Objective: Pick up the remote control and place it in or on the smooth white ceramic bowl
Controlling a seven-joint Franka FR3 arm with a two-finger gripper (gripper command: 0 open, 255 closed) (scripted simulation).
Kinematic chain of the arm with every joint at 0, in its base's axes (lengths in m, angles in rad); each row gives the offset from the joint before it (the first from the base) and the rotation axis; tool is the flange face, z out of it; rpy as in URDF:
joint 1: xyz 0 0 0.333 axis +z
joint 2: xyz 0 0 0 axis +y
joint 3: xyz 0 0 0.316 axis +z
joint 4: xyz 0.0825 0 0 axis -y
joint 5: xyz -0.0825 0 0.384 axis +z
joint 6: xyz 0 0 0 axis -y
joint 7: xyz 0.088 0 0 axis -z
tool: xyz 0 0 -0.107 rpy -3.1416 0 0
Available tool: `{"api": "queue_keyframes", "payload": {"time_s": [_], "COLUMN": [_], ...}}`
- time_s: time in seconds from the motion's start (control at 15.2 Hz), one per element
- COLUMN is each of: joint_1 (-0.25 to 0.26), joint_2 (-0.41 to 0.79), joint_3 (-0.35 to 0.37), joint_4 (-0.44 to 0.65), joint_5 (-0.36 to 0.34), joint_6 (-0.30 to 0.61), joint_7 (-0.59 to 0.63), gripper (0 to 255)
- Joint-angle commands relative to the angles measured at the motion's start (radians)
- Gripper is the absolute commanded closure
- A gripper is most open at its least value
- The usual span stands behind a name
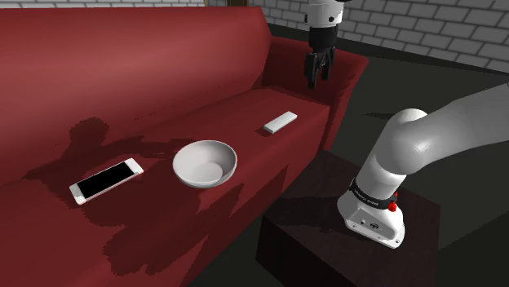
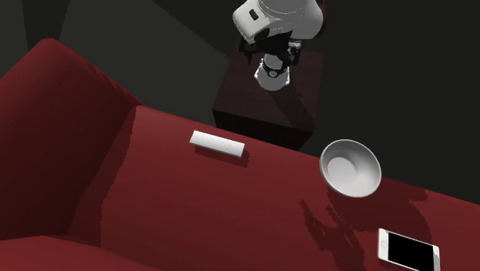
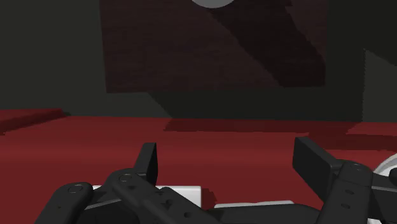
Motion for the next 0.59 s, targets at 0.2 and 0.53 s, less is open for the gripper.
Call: {"api": "queue_keyframes", "payload": {"time_s": [0.2,0.53], "joint_1": [0.024,0.063], "joint_2": [-0.006,0.041], "joint_3": [-0.077,-0.215], "joint_4": [-0.077,-0.163], "joint_5": [-0.063,-0.161], "joint_6": [0.100,0.289], "joint_7": [-0.182,-0.478], "gripper": [0,0]}}
